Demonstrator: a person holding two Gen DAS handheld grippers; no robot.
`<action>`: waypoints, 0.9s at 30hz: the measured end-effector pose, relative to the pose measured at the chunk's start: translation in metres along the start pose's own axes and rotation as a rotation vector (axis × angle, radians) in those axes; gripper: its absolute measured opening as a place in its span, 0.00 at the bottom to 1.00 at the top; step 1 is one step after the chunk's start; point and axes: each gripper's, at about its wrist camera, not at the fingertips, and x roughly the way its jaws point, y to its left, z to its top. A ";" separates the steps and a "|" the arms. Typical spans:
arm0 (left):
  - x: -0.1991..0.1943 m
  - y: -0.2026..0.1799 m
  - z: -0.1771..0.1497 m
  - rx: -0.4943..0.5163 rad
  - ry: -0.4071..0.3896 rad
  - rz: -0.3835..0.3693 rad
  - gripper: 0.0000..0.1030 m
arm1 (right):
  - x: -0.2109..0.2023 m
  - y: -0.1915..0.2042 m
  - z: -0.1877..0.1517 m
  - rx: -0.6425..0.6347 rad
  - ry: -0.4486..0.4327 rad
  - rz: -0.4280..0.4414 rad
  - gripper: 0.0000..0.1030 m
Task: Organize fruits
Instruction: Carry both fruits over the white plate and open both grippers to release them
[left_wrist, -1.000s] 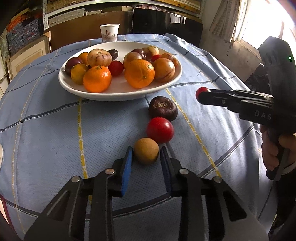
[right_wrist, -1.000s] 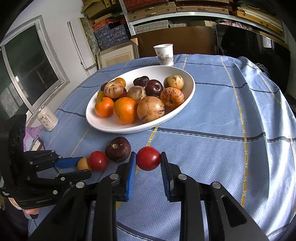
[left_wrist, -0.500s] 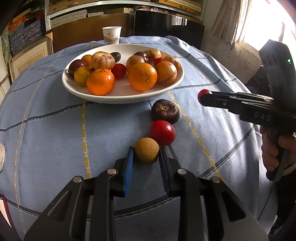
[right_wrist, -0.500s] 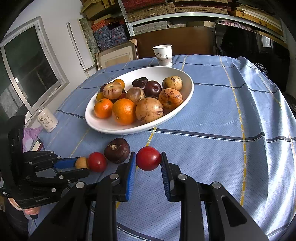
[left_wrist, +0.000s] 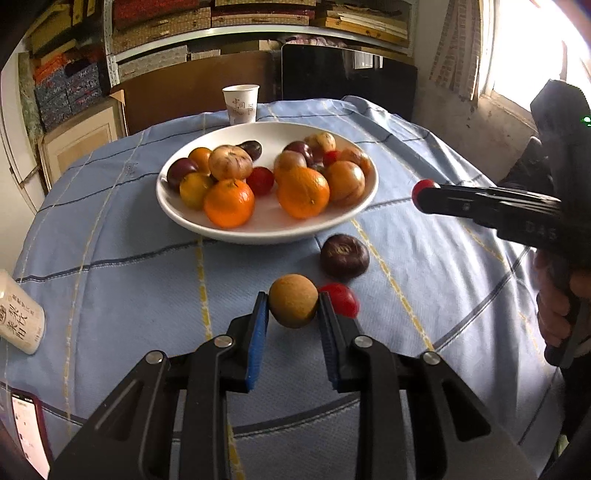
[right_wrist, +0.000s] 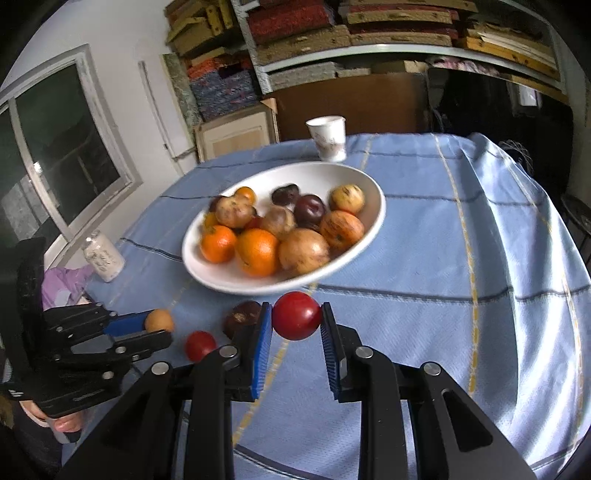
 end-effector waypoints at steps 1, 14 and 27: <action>-0.002 0.003 0.005 -0.006 -0.001 -0.010 0.26 | -0.001 0.004 0.005 -0.011 -0.005 0.001 0.26; 0.022 0.051 0.114 -0.128 -0.068 0.077 0.26 | 0.033 0.018 0.086 -0.021 -0.078 0.000 0.26; 0.093 0.079 0.152 -0.193 -0.010 0.160 0.26 | 0.090 -0.015 0.098 0.041 -0.034 -0.024 0.26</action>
